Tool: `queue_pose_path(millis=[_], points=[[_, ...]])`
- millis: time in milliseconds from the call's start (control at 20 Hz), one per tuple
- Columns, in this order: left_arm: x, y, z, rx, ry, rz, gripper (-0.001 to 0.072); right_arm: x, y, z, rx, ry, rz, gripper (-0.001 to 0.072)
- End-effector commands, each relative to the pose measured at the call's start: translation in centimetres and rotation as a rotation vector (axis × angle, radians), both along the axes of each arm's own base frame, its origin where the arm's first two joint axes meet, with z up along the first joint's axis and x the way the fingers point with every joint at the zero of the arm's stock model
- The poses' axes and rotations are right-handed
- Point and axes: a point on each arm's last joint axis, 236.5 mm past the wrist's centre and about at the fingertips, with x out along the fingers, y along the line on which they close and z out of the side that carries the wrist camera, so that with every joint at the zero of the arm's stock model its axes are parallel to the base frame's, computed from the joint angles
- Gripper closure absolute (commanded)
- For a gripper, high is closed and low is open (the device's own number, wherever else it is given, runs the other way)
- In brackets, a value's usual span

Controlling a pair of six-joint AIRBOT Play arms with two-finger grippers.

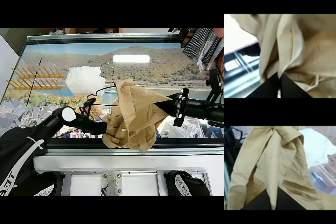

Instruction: Fold the clothes and pants, and hang the long-sleeved shirts on hangers.

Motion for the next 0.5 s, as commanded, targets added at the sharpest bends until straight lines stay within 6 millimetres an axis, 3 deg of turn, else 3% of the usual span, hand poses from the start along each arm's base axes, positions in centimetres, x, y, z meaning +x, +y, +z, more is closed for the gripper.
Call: queue_pose_path(millis=[0,150,450], points=[[3.8,3.0,2.0,-0.015,-0.058,0.050,0.0694,-1.0,0.4,1.6,0.028,-0.004,-0.012,0.0705],[5.7,5.1,2.9,-0.017,-0.087,0.091,0.0694,-1.7,0.6,2.2,0.035,-0.001,-0.017,0.0706],[7.0,9.2,1.7,0.082,-0.104,0.129,0.0694,-2.9,1.0,2.8,0.041,0.008,-0.004,0.0706]])
